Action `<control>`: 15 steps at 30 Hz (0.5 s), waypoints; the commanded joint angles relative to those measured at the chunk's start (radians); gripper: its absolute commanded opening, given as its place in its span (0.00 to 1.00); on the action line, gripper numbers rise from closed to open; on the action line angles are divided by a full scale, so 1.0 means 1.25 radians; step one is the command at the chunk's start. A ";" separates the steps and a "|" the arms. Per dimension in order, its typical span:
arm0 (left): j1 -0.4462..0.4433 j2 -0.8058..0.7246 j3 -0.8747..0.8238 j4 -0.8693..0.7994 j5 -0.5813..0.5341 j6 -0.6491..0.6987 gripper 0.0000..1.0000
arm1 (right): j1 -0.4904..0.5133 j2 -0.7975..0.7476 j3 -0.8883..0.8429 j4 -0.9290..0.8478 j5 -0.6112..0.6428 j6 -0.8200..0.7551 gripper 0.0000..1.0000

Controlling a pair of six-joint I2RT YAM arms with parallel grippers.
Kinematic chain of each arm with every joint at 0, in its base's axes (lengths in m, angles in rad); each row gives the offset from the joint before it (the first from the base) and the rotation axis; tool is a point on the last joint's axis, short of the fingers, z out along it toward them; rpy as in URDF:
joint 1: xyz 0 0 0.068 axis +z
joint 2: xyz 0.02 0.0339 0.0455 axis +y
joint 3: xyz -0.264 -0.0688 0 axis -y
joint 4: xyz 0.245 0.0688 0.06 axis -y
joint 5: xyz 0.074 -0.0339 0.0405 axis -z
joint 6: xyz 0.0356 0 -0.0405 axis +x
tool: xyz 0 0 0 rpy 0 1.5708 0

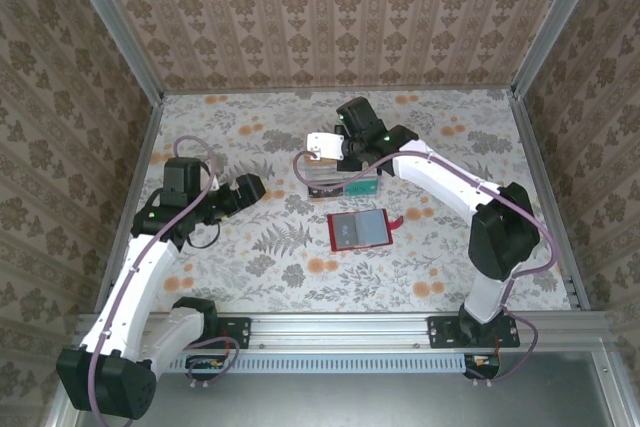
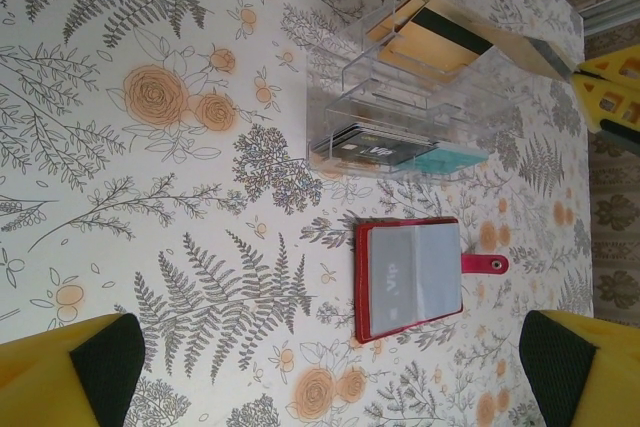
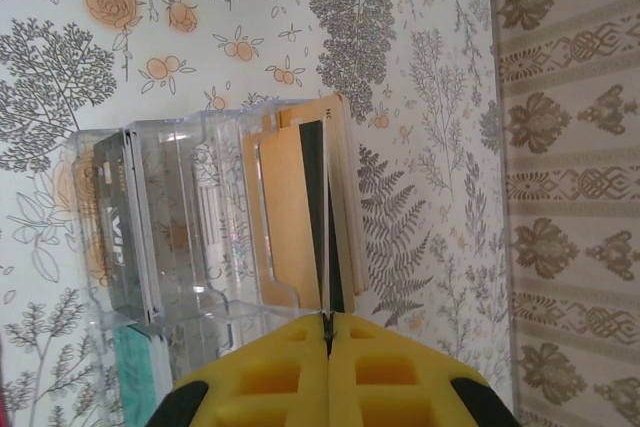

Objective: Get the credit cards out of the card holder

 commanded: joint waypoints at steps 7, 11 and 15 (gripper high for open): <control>0.009 -0.019 -0.019 -0.012 0.002 0.009 1.00 | 0.006 0.057 0.049 -0.024 -0.017 -0.024 0.00; 0.011 -0.020 -0.023 -0.011 0.005 0.008 1.00 | 0.006 0.070 0.049 -0.019 -0.015 -0.026 0.00; 0.012 -0.022 -0.027 -0.009 0.006 0.008 1.00 | 0.005 0.084 0.052 -0.019 -0.013 -0.029 0.00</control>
